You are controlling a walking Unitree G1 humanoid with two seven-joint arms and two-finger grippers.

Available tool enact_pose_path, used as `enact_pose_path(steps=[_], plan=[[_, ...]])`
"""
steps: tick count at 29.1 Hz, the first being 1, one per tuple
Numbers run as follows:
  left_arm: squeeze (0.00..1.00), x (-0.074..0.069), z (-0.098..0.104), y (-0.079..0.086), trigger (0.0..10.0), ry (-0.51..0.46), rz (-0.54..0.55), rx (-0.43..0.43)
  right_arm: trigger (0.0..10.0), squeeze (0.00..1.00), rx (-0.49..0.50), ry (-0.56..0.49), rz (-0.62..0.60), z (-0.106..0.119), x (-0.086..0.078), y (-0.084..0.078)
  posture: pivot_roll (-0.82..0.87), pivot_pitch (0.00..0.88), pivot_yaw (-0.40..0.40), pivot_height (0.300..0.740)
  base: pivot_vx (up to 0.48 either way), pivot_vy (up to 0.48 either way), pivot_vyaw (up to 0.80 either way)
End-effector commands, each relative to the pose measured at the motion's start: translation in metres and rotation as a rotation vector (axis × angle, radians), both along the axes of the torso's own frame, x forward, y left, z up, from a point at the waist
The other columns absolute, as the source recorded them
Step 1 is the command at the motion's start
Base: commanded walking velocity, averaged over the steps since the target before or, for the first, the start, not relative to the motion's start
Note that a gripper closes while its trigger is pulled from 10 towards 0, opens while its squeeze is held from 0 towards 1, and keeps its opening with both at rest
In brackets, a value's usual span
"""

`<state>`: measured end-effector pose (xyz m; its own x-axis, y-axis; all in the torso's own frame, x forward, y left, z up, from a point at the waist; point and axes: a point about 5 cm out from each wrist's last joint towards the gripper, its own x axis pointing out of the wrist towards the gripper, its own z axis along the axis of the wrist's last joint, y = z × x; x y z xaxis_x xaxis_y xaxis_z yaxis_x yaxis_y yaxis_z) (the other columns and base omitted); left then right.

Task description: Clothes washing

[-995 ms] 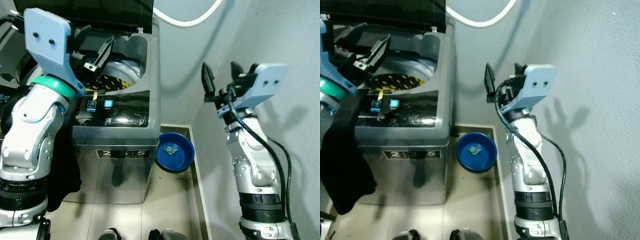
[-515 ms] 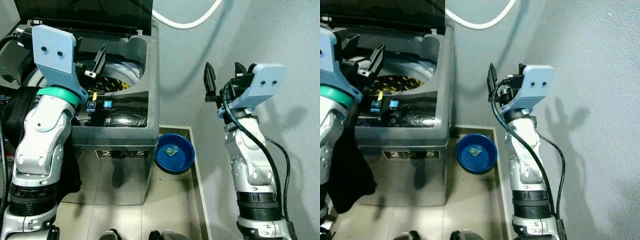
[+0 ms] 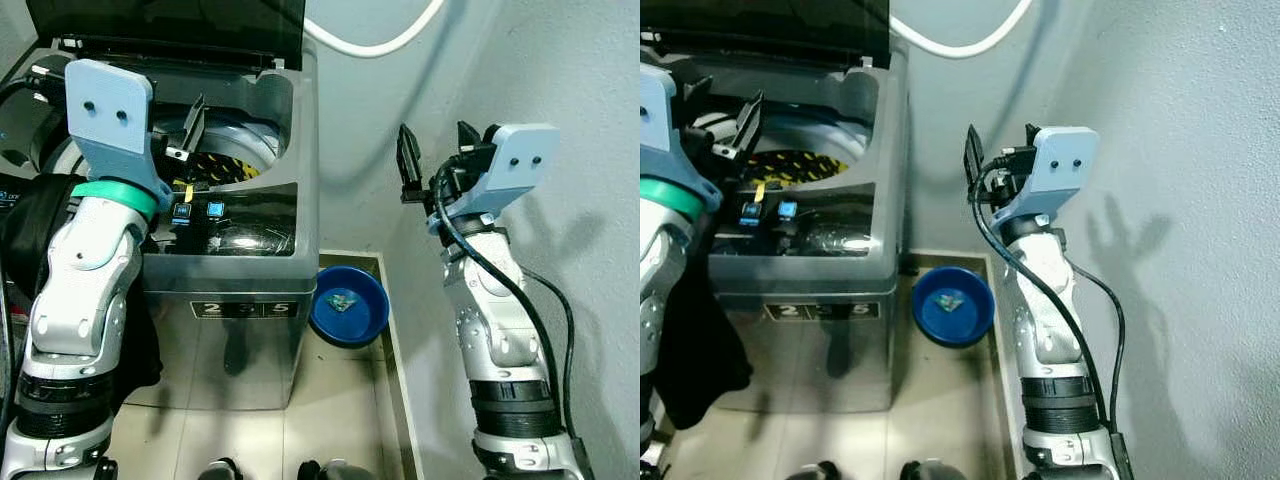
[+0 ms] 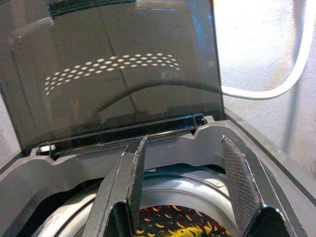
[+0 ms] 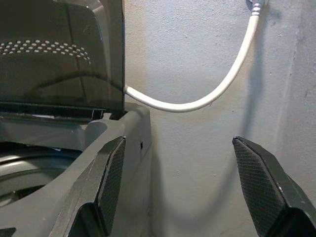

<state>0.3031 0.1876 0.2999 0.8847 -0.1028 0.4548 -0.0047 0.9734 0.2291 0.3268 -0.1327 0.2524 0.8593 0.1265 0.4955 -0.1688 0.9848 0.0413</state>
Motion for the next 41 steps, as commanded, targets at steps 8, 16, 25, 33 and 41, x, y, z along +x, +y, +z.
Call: enact_pose_path(steps=[8,16,25,33,41], plan=[[0.0,0.008,-0.005,-0.012,10.0,0.037,-0.03,-0.017,10.0,0.0,0.023,0.018,-0.024,-0.003,0.005,-0.002,0.03,0.069,0.006,0.74,0.0,0.0,0.0],[0.0,0.01,-0.002,-0.012,10.0,0.027,-0.017,-0.005,10.0,0.0,0.027,0.022,-0.027,-0.004,0.004,-0.003,0.04,0.075,0.004,0.74,0.0,0.0,0.0],[0.0,0.014,-0.002,-0.014,10.0,0.016,0.009,-0.024,10.0,0.0,0.017,0.034,-0.006,-0.005,0.009,0.0,0.05,0.067,-0.028,0.74,0.0,0.0,0.0],[0.0,0.017,-0.004,-0.01,10.0,0.027,0.019,-0.027,10.0,0.0,0.012,0.022,-0.007,0.0,0.012,-0.001,0.05,0.068,-0.032,0.74,0.0,0.199,0.0],[0.0,0.018,-0.004,-0.01,10.0,0.021,0.025,-0.028,10.0,0.0,0.005,0.022,0.003,0.0,0.013,0.001,0.05,0.06,-0.041,0.74,0.0,0.48,0.0]])
